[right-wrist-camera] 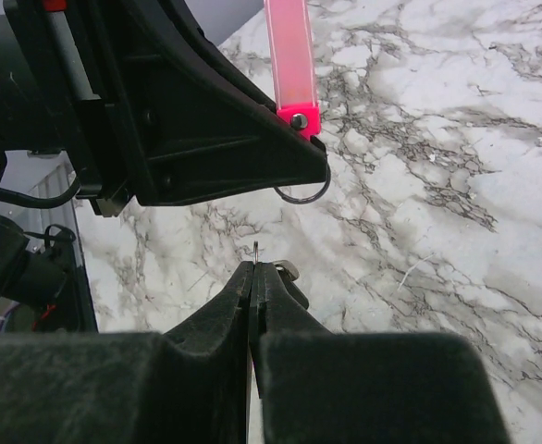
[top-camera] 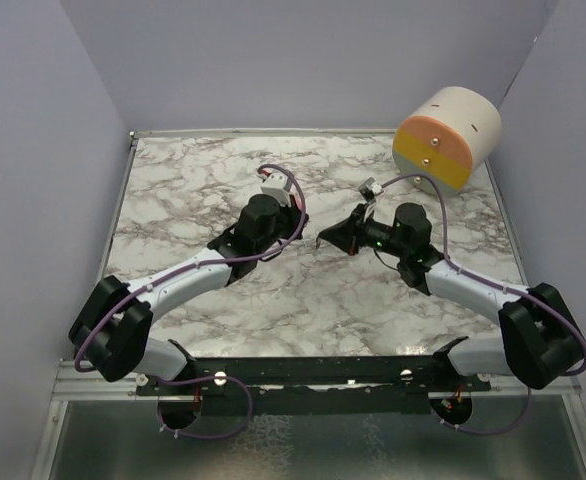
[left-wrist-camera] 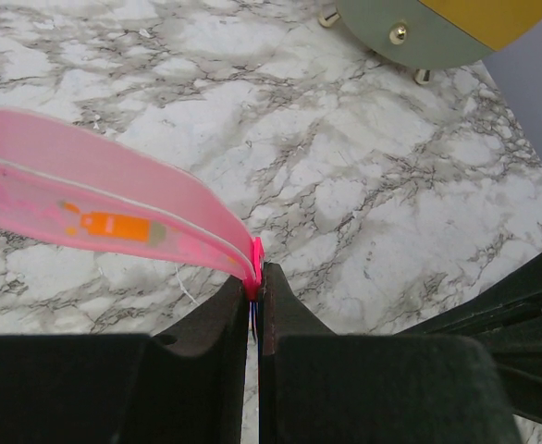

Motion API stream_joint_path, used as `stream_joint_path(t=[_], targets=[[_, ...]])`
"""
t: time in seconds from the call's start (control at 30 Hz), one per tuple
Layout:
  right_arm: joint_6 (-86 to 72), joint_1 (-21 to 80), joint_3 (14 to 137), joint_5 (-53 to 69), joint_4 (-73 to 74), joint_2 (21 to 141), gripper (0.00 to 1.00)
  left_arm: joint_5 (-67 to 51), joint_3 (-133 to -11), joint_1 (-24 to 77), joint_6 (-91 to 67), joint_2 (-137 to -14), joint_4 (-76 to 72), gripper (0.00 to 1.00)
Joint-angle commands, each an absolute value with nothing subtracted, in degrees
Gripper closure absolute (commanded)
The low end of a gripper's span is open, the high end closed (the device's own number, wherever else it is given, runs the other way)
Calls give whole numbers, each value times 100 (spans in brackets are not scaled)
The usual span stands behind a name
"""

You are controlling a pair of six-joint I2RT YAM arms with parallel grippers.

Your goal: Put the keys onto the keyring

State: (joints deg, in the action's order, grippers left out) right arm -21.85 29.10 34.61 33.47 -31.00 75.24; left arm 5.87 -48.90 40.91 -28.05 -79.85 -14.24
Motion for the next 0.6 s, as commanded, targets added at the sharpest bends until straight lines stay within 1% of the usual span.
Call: stream_joint_path(t=[0.0,0.57], targets=[[-2364,2983,3578,3494,-3300,7643,99,786,-4776,4155,-2753,-8002,-1798,100],[-2572,3031,3586,3421,-3555,7917,99,896,-4702,4348,-2760,-8005,-2073,100]])
